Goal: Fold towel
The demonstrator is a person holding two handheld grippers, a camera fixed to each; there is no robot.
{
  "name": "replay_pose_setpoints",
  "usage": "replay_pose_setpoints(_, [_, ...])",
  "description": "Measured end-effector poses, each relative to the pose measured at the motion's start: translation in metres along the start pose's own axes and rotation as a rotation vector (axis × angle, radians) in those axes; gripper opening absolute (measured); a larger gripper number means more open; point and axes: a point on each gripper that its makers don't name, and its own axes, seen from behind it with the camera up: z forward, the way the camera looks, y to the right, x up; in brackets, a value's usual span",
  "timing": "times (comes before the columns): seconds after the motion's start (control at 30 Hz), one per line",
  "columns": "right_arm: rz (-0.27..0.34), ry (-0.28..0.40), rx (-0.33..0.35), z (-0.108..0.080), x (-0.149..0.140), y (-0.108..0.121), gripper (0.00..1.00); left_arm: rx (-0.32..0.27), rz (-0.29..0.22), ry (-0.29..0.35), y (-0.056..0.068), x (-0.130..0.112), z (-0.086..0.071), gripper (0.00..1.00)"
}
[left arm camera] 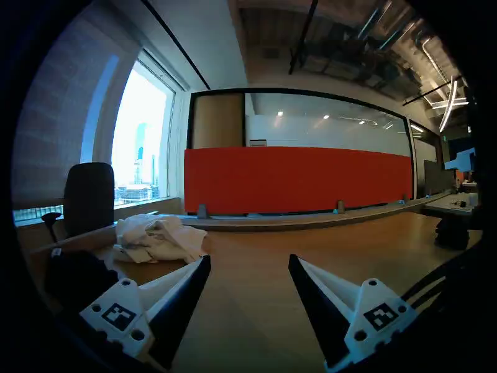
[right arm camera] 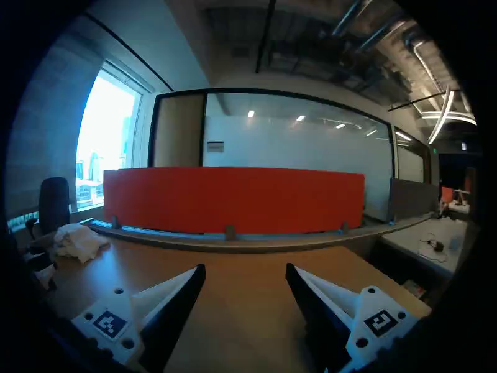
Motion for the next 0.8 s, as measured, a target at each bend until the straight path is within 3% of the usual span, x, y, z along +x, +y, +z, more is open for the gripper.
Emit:
replay_pose_setpoints(0.5, [0.0,-0.003,0.004,0.001,-0.006,0.004,1.0,0.002,-0.002,-0.005,-0.003,-0.004,0.0,0.93])
replay_pose_setpoints(0.8, [-0.031,0.025,-0.02,0.004,-0.006,0.015,1.0,0.004,-0.004,-0.007,-0.003,-0.005,0.0,0.93])
